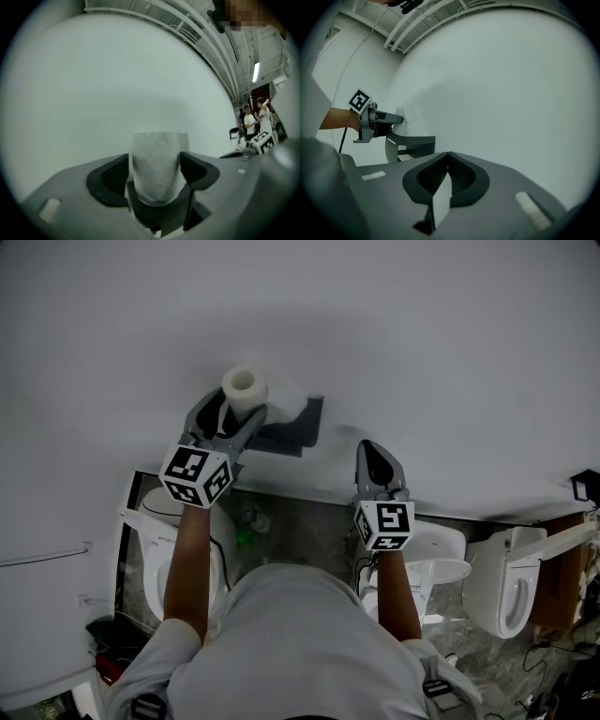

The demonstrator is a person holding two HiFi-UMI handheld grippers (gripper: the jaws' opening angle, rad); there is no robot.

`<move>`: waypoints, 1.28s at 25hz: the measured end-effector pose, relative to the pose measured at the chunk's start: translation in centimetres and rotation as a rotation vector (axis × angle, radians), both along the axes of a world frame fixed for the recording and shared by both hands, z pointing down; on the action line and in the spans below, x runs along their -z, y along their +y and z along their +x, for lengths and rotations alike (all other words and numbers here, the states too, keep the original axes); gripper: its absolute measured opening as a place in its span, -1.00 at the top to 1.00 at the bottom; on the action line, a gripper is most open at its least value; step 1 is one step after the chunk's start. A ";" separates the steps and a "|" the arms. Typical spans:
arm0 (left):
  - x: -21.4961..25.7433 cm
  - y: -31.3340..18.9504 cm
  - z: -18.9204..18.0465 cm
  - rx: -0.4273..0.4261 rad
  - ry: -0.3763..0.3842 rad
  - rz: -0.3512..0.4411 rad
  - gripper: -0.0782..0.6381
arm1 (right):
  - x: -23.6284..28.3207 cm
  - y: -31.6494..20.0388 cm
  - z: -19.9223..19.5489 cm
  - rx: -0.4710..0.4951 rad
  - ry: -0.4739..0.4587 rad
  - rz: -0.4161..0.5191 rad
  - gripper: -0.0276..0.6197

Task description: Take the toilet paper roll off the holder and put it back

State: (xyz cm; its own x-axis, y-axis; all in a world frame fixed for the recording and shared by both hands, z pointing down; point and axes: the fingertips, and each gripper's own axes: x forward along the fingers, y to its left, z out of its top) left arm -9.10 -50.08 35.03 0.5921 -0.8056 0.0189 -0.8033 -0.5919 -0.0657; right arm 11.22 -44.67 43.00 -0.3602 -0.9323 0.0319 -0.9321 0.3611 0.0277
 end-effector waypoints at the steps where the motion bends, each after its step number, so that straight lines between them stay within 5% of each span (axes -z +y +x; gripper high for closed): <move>1: 0.0 -0.2 0.2 -0.001 -0.001 0.001 -0.16 | -0.1 -0.1 0.2 -0.002 -0.003 -0.002 0.92; 32: 1.2 -0.8 0.6 0.003 0.032 0.022 -0.10 | -0.7 0.5 -0.2 0.017 0.002 -0.022 0.92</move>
